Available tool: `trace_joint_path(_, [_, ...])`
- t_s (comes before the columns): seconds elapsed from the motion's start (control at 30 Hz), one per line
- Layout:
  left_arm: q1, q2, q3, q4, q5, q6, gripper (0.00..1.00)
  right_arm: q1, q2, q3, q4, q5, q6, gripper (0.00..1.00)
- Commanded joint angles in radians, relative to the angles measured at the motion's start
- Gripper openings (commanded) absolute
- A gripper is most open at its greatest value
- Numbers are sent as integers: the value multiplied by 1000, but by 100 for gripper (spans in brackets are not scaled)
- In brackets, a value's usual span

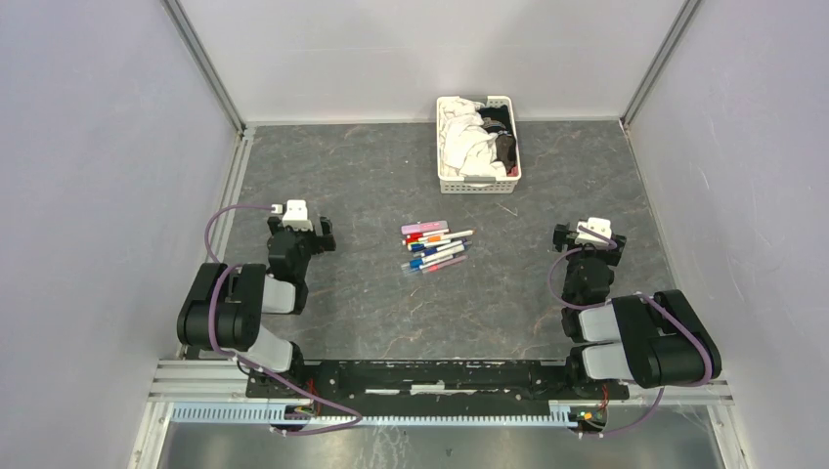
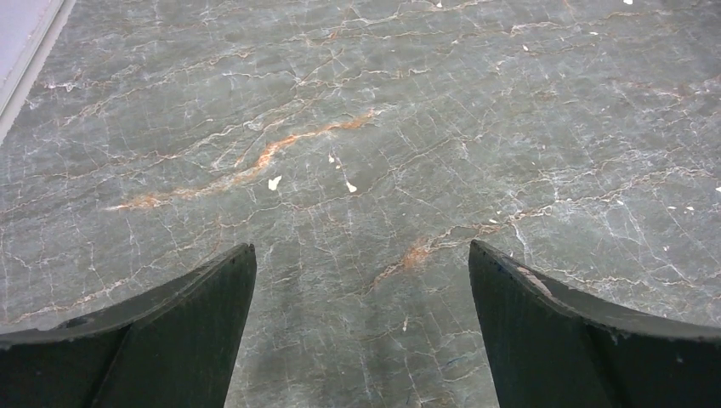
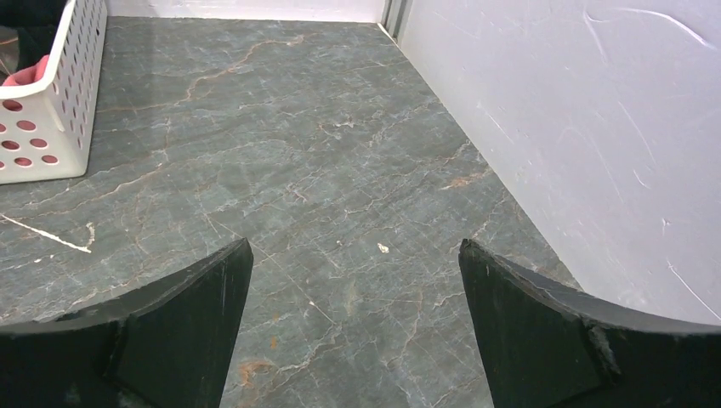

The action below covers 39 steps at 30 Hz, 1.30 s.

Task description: Open the pen caps

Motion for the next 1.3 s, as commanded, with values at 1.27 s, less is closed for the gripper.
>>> trace_joint_path(1.27, [178, -224, 761, -1502, 352, 213, 96, 188, -282, 517, -1123, -331, 326, 98])
